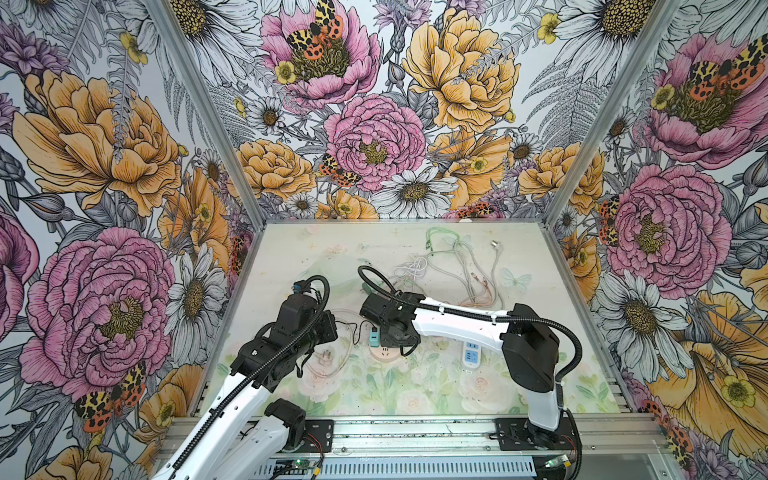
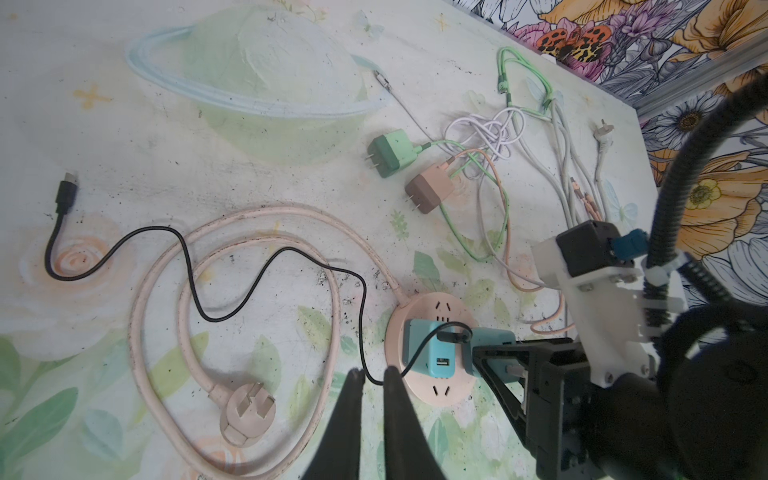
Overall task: Insert the plug
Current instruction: 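Press teal charger down into the socket with right gripper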
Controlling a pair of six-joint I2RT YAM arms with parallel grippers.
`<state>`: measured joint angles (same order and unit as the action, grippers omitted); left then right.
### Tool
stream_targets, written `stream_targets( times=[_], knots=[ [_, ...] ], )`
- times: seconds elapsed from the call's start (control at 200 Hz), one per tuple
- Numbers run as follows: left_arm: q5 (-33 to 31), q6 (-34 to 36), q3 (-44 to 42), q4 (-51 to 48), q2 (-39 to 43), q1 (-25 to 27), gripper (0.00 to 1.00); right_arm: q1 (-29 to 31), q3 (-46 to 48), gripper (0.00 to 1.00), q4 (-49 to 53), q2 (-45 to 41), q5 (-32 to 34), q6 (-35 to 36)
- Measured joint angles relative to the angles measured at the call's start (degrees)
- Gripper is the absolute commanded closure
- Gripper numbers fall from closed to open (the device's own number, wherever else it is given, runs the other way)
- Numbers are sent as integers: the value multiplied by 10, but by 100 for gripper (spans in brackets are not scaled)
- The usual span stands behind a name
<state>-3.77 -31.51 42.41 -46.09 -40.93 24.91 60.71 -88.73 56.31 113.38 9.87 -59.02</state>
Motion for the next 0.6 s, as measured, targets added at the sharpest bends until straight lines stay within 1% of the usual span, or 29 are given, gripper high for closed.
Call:
stream_targets(
  times=[0.6],
  knots=[
    [0, 0, 0, 0, -9, 0, 85, 8, 44, 100, -64, -24, -3, 47]
  ],
)
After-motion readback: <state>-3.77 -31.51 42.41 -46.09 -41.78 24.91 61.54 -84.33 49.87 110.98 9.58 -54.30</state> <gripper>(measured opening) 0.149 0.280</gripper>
